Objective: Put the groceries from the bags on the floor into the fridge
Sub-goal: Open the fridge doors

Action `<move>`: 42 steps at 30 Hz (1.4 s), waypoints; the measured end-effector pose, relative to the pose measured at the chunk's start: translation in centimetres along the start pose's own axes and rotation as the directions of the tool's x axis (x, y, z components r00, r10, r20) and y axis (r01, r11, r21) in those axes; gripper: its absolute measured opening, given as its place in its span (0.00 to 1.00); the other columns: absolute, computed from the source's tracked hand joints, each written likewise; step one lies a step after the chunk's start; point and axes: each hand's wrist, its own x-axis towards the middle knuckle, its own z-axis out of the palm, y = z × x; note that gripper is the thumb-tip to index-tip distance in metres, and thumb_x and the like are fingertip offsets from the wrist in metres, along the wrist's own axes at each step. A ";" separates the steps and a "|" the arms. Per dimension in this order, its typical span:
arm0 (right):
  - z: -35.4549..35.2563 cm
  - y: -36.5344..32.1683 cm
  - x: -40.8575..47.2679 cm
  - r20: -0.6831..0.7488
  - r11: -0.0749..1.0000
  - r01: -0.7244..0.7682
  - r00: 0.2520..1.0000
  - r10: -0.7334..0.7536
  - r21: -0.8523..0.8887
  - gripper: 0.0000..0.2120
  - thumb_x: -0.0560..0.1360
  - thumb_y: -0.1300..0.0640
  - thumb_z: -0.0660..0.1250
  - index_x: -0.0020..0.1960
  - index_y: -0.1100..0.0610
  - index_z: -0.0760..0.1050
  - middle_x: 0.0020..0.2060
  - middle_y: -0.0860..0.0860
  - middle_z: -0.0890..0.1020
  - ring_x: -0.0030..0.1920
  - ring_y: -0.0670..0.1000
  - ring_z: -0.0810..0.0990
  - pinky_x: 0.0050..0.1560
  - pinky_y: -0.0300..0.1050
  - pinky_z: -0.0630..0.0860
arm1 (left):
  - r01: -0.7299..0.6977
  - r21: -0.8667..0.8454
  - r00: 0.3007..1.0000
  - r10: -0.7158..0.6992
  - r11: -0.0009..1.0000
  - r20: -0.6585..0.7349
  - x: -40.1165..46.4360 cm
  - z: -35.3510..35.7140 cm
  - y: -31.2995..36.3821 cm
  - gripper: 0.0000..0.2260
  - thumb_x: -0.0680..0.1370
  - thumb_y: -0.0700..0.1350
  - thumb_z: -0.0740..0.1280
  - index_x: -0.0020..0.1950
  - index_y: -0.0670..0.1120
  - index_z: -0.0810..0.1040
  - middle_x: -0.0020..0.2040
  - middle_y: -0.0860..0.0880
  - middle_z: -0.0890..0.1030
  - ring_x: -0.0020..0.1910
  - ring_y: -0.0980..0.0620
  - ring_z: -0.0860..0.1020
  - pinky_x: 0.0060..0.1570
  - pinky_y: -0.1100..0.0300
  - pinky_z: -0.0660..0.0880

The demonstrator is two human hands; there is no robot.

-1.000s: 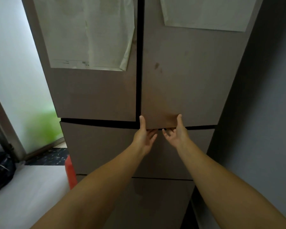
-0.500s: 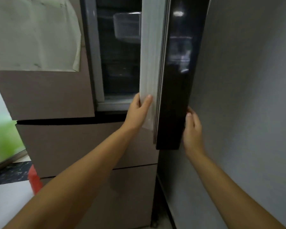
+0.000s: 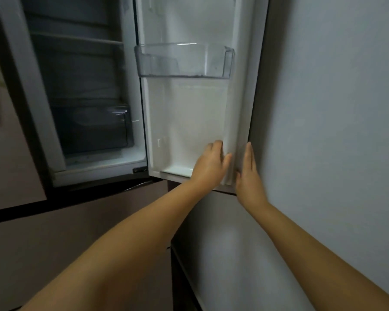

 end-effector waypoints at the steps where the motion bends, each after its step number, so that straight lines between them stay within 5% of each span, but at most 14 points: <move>1: 0.0 0.4 0.4 0.011 1.000 -0.010 1.000 0.010 0.006 0.36 0.80 0.65 0.56 0.77 0.50 0.36 0.78 0.49 0.46 0.74 0.50 0.60 0.62 0.38 0.66 | -0.016 0.008 1.000 0.016 1.000 -0.008 0.4 0.4 0.0 0.12 0.80 0.47 0.60 0.58 0.40 0.70 0.55 0.41 0.75 0.49 0.43 0.77 0.49 0.51 0.75; 6: -0.5 1.1 1.0 0.027 0.998 -0.055 0.998 0.055 -0.027 0.37 0.79 0.66 0.55 0.77 0.48 0.36 0.78 0.50 0.50 0.72 0.54 0.65 0.56 0.39 0.68 | -0.038 0.028 0.999 0.038 0.999 -0.004 1.5 1.6 -0.1 0.15 0.81 0.48 0.60 0.61 0.40 0.69 0.57 0.41 0.73 0.48 0.43 0.76 0.45 0.56 0.72; 8: -0.5 0.6 0.1 -0.046 0.996 -0.043 0.998 0.039 -0.077 0.34 0.79 0.66 0.56 0.78 0.53 0.42 0.78 0.52 0.52 0.74 0.52 0.61 0.64 0.39 0.67 | -0.033 -0.016 0.999 0.034 0.999 0.032 1.6 1.7 -0.2 0.16 0.80 0.48 0.61 0.65 0.41 0.68 0.60 0.42 0.72 0.52 0.45 0.76 0.49 0.58 0.72; 11: 0.8 -0.6 -2.3 -0.174 0.943 0.152 0.962 -0.209 -0.296 0.29 0.76 0.64 0.58 0.76 0.58 0.55 0.74 0.57 0.61 0.75 0.55 0.60 0.73 0.57 0.61 | -0.049 -0.182 0.996 0.062 0.982 0.066 -0.1 0.7 -1.4 0.20 0.80 0.46 0.61 0.72 0.45 0.64 0.66 0.45 0.71 0.62 0.50 0.73 0.58 0.60 0.72; 13: 2.4 -2.1 -3.4 -0.084 0.885 0.332 0.922 -0.377 -0.326 0.28 0.74 0.62 0.57 0.73 0.57 0.58 0.72 0.57 0.66 0.74 0.55 0.61 0.73 0.59 0.58 | -0.031 -0.243 0.999 0.021 0.970 -0.041 -2.5 -0.5 -3.6 0.19 0.80 0.45 0.61 0.71 0.47 0.65 0.62 0.47 0.74 0.59 0.53 0.74 0.56 0.60 0.73; 15: 4.9 -4.6 -3.9 0.030 0.858 0.469 0.880 -0.474 -0.207 0.27 0.74 0.62 0.57 0.73 0.56 0.59 0.71 0.56 0.69 0.73 0.53 0.62 0.73 0.58 0.58 | 0.115 -0.292 0.970 -0.171 0.949 -0.174 -4.9 -2.6 -7.0 0.15 0.81 0.45 0.60 0.67 0.47 0.69 0.56 0.48 0.77 0.54 0.53 0.77 0.52 0.60 0.75; 17: 8.5 -7.3 -3.7 0.115 0.863 0.498 0.865 -0.489 -0.077 0.26 0.74 0.60 0.56 0.72 0.56 0.60 0.70 0.55 0.70 0.72 0.52 0.64 0.72 0.58 0.62 | 0.345 -0.404 0.861 -0.457 0.847 -0.222 -7.1 -5.7 -11.0 0.11 0.81 0.44 0.58 0.63 0.44 0.72 0.53 0.47 0.78 0.49 0.50 0.78 0.46 0.61 0.75; 20: 14.3 -11.8 -3.2 0.251 0.895 0.444 0.861 -0.442 0.053 0.24 0.78 0.60 0.57 0.74 0.56 0.61 0.70 0.54 0.69 0.71 0.53 0.66 0.71 0.58 0.65 | 0.544 -0.698 0.516 -0.842 0.466 -0.160 -9.8 -11.8 -17.7 0.12 0.82 0.45 0.55 0.60 0.40 0.71 0.47 0.44 0.78 0.41 0.50 0.76 0.39 0.58 0.74; 22: 17.9 -15.3 -2.7 0.347 0.903 0.409 0.835 -0.428 0.129 0.24 0.80 0.57 0.58 0.75 0.55 0.59 0.73 0.52 0.65 0.73 0.51 0.62 0.74 0.53 0.61 | 0.428 -0.882 0.308 -0.949 0.195 -0.061 -11.3 -16.1 -21.5 0.17 0.83 0.47 0.55 0.66 0.37 0.68 0.45 0.43 0.75 0.45 0.46 0.76 0.44 0.53 0.75; 25: 22.7 -20.9 -1.0 0.403 0.882 0.373 0.789 -0.465 0.287 0.26 0.81 0.52 0.57 0.76 0.53 0.55 0.75 0.50 0.60 0.75 0.50 0.58 0.75 0.49 0.58 | 0.239 -0.970 0.146 -0.989 0.047 -0.012 -12.5 -21.3 -25.8 0.24 0.82 0.54 0.54 0.73 0.40 0.62 0.63 0.38 0.73 0.64 0.40 0.73 0.61 0.49 0.71; 27: 25.3 -24.6 0.5 0.411 0.877 0.298 0.795 -0.447 0.378 0.28 0.81 0.50 0.56 0.77 0.53 0.50 0.77 0.50 0.56 0.75 0.49 0.56 0.74 0.45 0.56 | 0.117 -0.993 0.129 -0.992 0.022 -0.007 -12.9 -23.6 -27.7 0.25 0.81 0.57 0.53 0.74 0.43 0.62 0.71 0.41 0.69 0.68 0.42 0.70 0.65 0.50 0.69; 31: 29.0 -29.7 2.5 0.415 0.847 0.166 0.814 -0.407 0.505 0.30 0.81 0.49 0.57 0.78 0.54 0.49 0.76 0.52 0.58 0.74 0.50 0.60 0.69 0.41 0.59 | -0.132 -0.989 0.206 -0.978 -0.069 0.041 -12.7 -24.7 -29.2 0.29 0.79 0.64 0.53 0.73 0.46 0.65 0.71 0.44 0.69 0.69 0.42 0.70 0.69 0.46 0.66; 38: 30.0 -29.6 1.9 0.384 0.840 0.169 0.831 -0.403 0.516 0.29 0.81 0.52 0.58 0.78 0.49 0.49 0.73 0.50 0.65 0.72 0.49 0.65 0.64 0.37 0.62 | -0.222 -0.973 0.217 -0.976 -0.058 0.008 -13.1 -24.1 -28.0 0.33 0.77 0.65 0.53 0.74 0.44 0.62 0.72 0.42 0.68 0.70 0.43 0.69 0.69 0.47 0.67; 42: 28.0 -29.3 0.5 0.327 0.824 0.297 0.812 -0.484 0.482 0.33 0.79 0.50 0.62 0.78 0.49 0.47 0.76 0.50 0.60 0.75 0.50 0.58 0.70 0.40 0.57 | -0.141 -0.990 0.136 -0.990 0.027 -0.047 -13.9 -24.1 -26.1 0.34 0.77 0.67 0.50 0.74 0.44 0.62 0.71 0.46 0.70 0.69 0.45 0.70 0.64 0.53 0.69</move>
